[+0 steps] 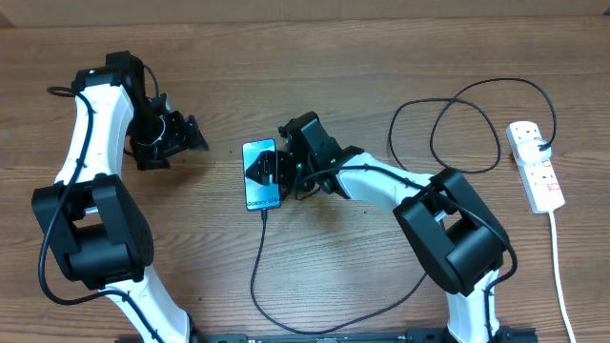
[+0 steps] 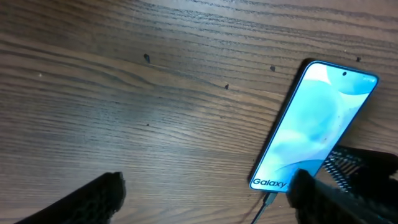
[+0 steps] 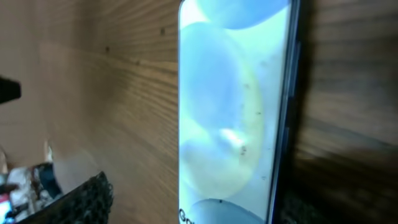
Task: Plug charger to phone and switch on socket
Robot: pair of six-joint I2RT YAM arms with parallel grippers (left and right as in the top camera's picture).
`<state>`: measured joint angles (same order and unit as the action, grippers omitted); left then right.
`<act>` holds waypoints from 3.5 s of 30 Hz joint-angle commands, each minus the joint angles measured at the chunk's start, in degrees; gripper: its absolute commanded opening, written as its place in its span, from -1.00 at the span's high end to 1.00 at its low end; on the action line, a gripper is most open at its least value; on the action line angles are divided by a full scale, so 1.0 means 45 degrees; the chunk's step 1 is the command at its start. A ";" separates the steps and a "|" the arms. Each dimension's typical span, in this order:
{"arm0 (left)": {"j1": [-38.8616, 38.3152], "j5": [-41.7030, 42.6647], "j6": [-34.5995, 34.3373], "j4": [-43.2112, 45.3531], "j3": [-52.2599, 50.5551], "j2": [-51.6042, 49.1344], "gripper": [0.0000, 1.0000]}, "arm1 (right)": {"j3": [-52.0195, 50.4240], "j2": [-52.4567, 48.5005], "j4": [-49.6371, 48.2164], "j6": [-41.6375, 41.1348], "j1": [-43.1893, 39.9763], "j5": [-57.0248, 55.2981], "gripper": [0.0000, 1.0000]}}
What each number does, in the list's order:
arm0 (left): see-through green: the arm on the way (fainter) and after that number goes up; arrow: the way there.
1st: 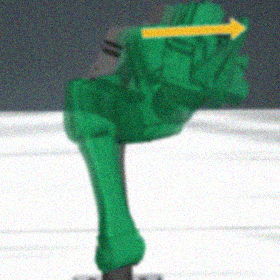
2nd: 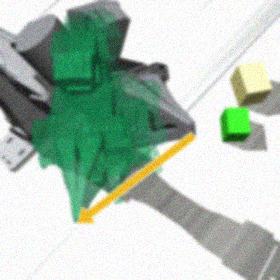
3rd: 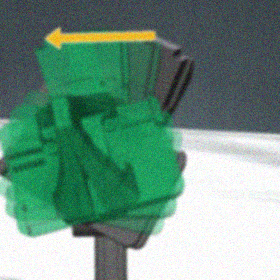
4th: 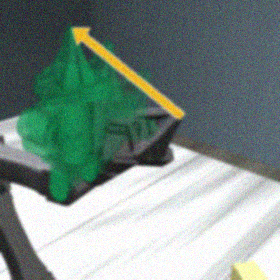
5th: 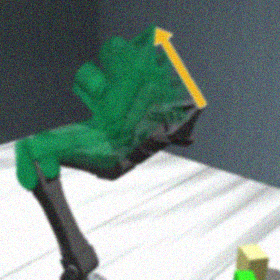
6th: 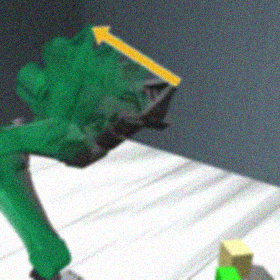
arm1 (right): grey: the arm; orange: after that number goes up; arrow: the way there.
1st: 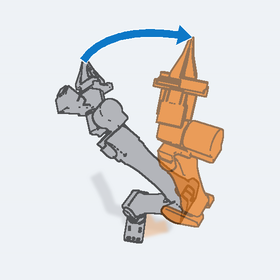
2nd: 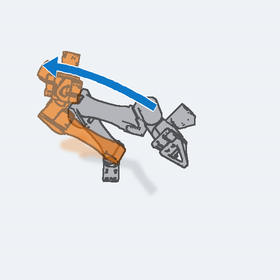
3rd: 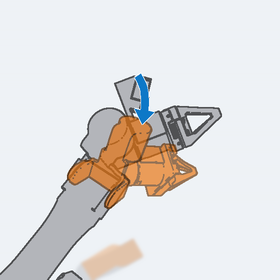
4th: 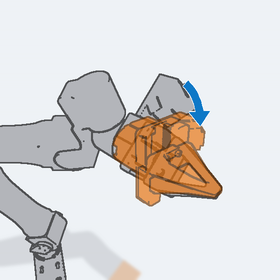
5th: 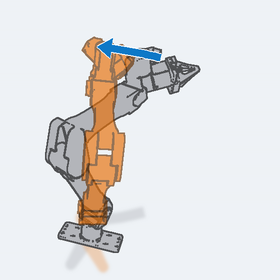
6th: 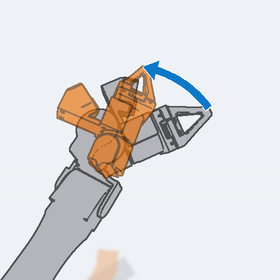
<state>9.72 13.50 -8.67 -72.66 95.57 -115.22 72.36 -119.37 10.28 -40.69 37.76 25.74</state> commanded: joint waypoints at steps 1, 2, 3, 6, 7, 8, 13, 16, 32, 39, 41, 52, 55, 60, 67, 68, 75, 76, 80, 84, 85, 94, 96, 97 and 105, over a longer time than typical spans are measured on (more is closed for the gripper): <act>-0.0107 -0.0092 -0.0029 -0.0029 0.0034 0.0049 -1.00 | 0.0049 -0.0447 0.1583 0.0165 -0.0437 -0.1608 -0.85; -0.0107 -0.0092 -0.0029 -0.0019 0.0034 0.0049 -0.99 | 0.0301 -0.0291 0.2059 0.0325 -0.0520 -0.1608 -0.90; -0.0107 -0.0092 -0.0029 0.0015 0.0034 0.0049 -1.00 | 0.0631 -0.0087 0.2681 0.0520 -0.0622 -0.1613 -0.98; -0.0107 -0.0087 -0.0029 0.0296 0.0034 0.0049 -1.00 | 0.1545 0.0505 0.4663 0.1321 -0.0981 -0.1617 -1.00; -0.0107 -0.0087 -0.0039 0.0408 0.0034 0.0049 -1.00 | 0.1880 0.0738 0.5566 0.1554 -0.1156 -0.1627 -1.00; -0.0107 -0.0087 -0.0034 0.0520 0.0029 0.0049 -1.00 | 0.2161 0.0942 0.6382 0.1758 -0.1350 -0.1622 -1.00; -0.0107 -0.0092 -0.0029 0.1112 0.0029 0.0049 -0.99 | 0.3434 0.1870 1.0778 0.2497 -0.2866 -0.2545 -0.99; -0.0107 -0.0092 -0.0034 0.1336 0.0034 0.0049 -0.99 | 0.3813 0.2254 1.2862 0.3138 -0.4012 -0.3381 -1.00; -0.0107 -0.0092 -0.0034 0.1350 0.0034 0.0049 -0.99 | 0.3852 0.2390 1.5562 0.3478 -1.1288 -0.7815 -1.00; -0.0107 -0.0092 -0.0034 0.1350 0.0034 0.0049 -1.00 | 0.3852 0.2390 1.4163 0.3483 -1.4163 -0.7820 -1.00; -0.0107 -0.0092 -0.0034 0.1350 0.0034 0.0049 -0.99 | 0.3842 0.2380 1.3585 0.3483 -1.4829 -0.7820 -1.00; -0.0107 -0.0092 -0.0029 0.1350 0.0029 0.0049 -1.00 | 0.3764 0.1948 1.1045 0.4430 -1.6738 -0.8170 -1.00; -0.0107 -0.0092 -0.0034 0.1350 0.0034 0.0049 -0.99 | 0.3764 0.1579 1.0574 0.5124 -1.6752 -0.8131 -1.00; -0.0107 -0.0092 -0.0034 0.1355 0.0034 0.0049 -0.99 | 0.3764 0.0821 1.0346 0.5153 -1.6752 -0.7849 -1.00; -0.0107 -0.0092 -0.0029 0.1355 0.0034 0.0049 -1.00 | 0.3764 0.0068 1.0108 0.5299 -1.6752 -0.7446 -1.00; -0.0107 -0.0092 -0.0034 0.1350 0.0034 0.0049 -1.00 | 0.3764 -0.0005 1.0059 0.5561 -1.6752 -0.7164 -1.00; -0.0107 -0.0092 -0.0034 0.1350 0.0034 0.0049 -1.00 | 0.3745 -0.0097 0.9996 0.5882 -1.6752 -0.6547 -1.00; -0.0107 -0.0092 -0.0034 0.1350 0.0034 0.0049 -0.99 | 0.3745 -0.0097 1.0064 0.5984 -1.6752 -0.6543 -1.00; -0.0107 -0.0092 -0.0034 0.1350 0.0034 0.0049 -0.99 | 0.3745 -0.0097 1.0224 0.6067 -1.6752 -0.6543 -1.00; -0.0107 -0.0092 -0.0029 0.1350 0.0029 0.0049 -1.00 | 0.3745 -0.0097 1.0404 0.6067 -1.6752 -0.6543 -1.00; -0.0107 -0.0092 -0.0034 0.1355 0.0034 0.0049 -0.99 | 0.3745 -0.0097 1.0452 0.6067 -1.6752 -0.6543 -1.00; -0.0107 -0.0092 -0.0029 0.1355 0.0034 0.0049 -0.99 | 0.3745 -0.0097 1.0608 0.6460 -1.6752 -0.5965 -1.00; -0.0107 -0.0092 -0.0034 0.1355 0.0034 0.0049 -1.00 | 0.3745 -0.0097 1.0525 0.6450 -1.6752 -0.5877 -1.00; -0.0107 -0.0092 -0.0034 0.1350 0.0034 0.0049 -1.00 | 0.3745 -0.0097 1.0477 0.6450 -1.6752 -0.5882 -1.00; -0.0107 -0.0092 -0.0034 0.1350 0.0029 0.0049 -1.00 | 0.3745 -0.0097 1.0307 0.6450 -1.6752 -0.5882 -1.00</act>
<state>9.74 13.41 -8.88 -66.59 95.57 -115.22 89.25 -119.52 56.21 -13.15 -37.95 -3.14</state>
